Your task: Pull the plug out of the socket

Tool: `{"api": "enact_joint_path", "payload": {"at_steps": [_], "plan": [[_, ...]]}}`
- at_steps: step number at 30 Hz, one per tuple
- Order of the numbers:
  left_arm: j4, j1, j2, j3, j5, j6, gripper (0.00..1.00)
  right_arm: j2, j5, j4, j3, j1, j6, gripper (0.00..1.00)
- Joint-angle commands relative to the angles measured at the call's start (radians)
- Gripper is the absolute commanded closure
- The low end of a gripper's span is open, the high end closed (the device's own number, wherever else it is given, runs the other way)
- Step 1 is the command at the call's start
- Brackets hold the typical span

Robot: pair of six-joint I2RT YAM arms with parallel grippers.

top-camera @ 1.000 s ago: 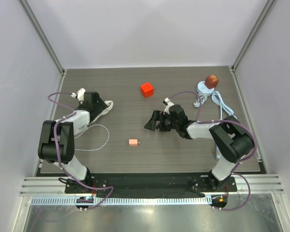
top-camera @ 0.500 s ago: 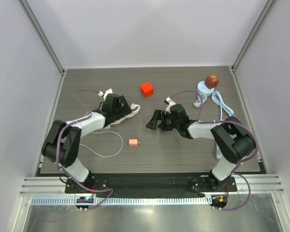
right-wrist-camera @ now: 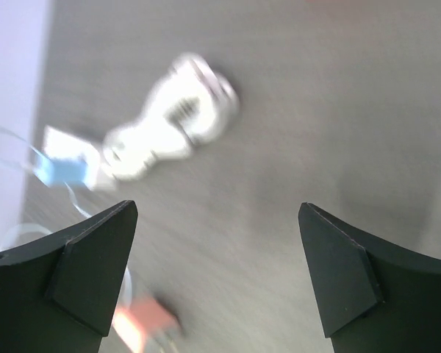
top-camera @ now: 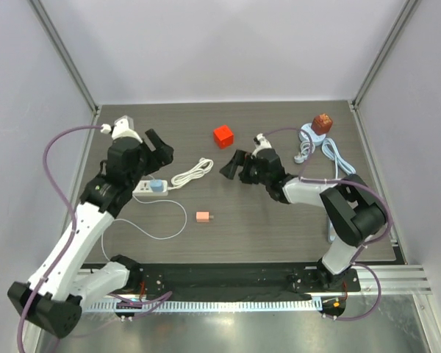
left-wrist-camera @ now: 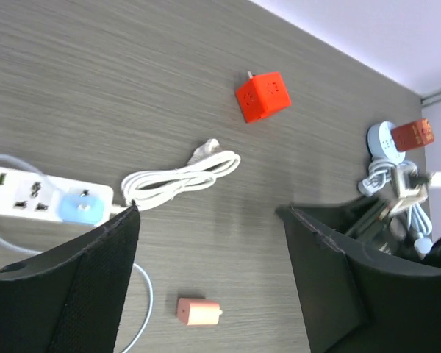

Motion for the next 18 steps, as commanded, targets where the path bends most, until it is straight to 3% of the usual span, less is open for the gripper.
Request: {"api": "enact_joint_path", "payload": {"at_steps": [1,7,13,17,18], "plan": [[-0.157,0.005,-0.051,-0.118,-0.06,0.016,0.22,0.091,0.04,0.222,0.188,0.035,0.017,0.03],[0.015,0.006,-0.236,-0.423,-0.148,-0.125,0.33,0.244,-0.059,0.079,0.524,0.087,-0.078,0.06],[0.138,0.005,-0.139,-0.47,-0.212,-0.059,0.34,0.341,-0.226,0.073,0.544,0.115,-0.192,0.11],[0.205,0.005,-0.082,-0.49,-0.272,-0.007,0.34,0.372,-0.32,0.07,0.536,0.118,-0.222,0.27],[0.266,0.005,-0.075,-0.511,-0.275,0.01,0.41,0.373,-0.333,0.07,0.53,0.121,-0.23,0.28]]}}
